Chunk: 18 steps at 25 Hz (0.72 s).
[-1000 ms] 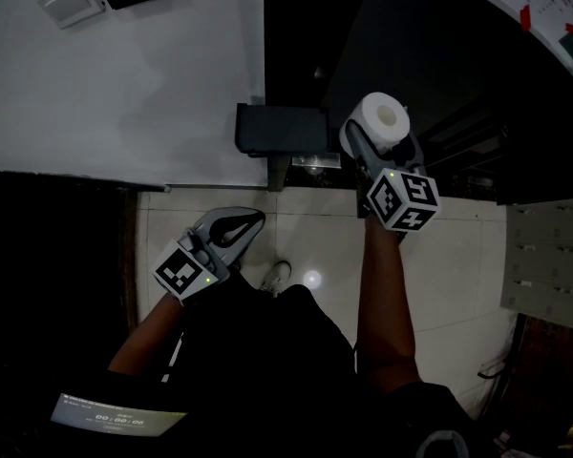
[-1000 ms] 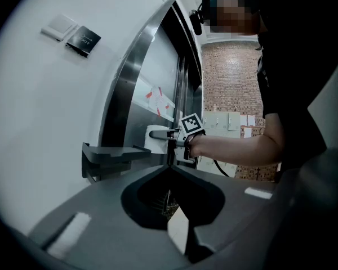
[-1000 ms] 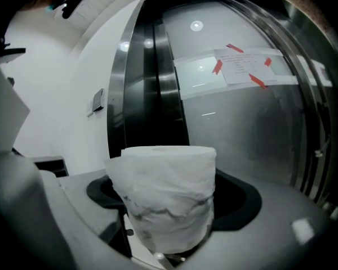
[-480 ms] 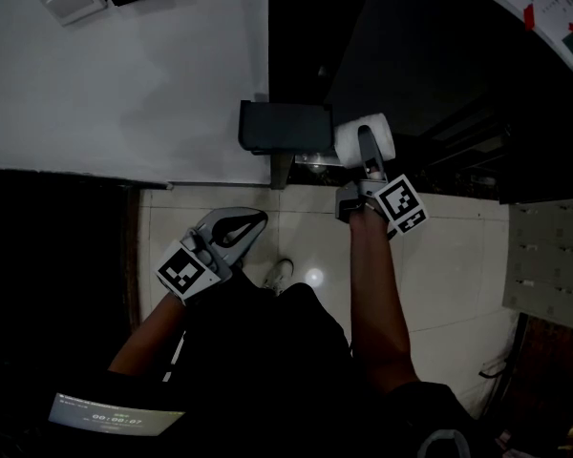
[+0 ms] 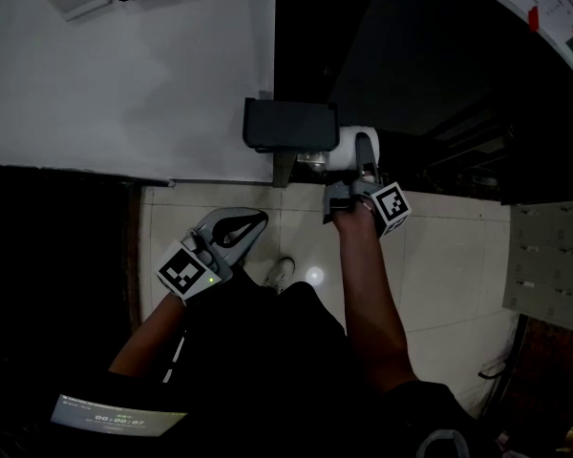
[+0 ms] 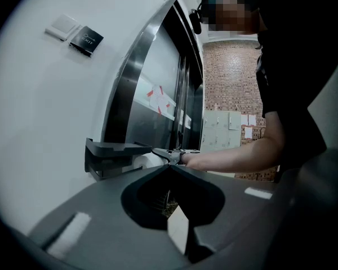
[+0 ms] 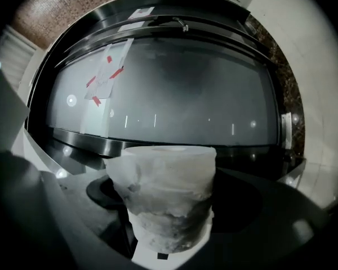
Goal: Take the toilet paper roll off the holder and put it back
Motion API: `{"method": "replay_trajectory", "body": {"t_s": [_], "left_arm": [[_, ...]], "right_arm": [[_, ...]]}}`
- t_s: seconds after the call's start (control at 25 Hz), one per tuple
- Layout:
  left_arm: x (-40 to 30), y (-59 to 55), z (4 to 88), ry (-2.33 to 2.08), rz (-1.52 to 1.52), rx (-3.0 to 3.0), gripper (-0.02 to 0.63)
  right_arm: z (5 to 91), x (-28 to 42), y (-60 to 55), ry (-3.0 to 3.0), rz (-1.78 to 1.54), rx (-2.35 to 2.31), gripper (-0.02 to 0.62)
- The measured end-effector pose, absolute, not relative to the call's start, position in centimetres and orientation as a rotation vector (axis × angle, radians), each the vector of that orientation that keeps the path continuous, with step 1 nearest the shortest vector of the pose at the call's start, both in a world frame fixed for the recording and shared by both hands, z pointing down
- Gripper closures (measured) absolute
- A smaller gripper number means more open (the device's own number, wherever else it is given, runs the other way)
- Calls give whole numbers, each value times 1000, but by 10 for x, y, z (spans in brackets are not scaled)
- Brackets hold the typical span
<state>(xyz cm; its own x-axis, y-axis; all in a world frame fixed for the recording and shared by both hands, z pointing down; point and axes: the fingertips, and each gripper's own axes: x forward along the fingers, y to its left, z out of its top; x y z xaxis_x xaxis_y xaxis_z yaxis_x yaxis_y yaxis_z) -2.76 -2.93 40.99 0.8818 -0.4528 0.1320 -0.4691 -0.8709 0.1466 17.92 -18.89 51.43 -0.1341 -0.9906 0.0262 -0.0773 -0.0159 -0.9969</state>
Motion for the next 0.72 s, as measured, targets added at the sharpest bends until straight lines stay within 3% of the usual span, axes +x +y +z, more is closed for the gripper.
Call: {"method": "replay_trajectory", "body": {"t_s": [0.72], "left_arm": [[-30, -29, 409, -715, 136, 2876, 601]], "right_arm": [[524, 120, -185, 1313, -1392, -1121, 158]]}}
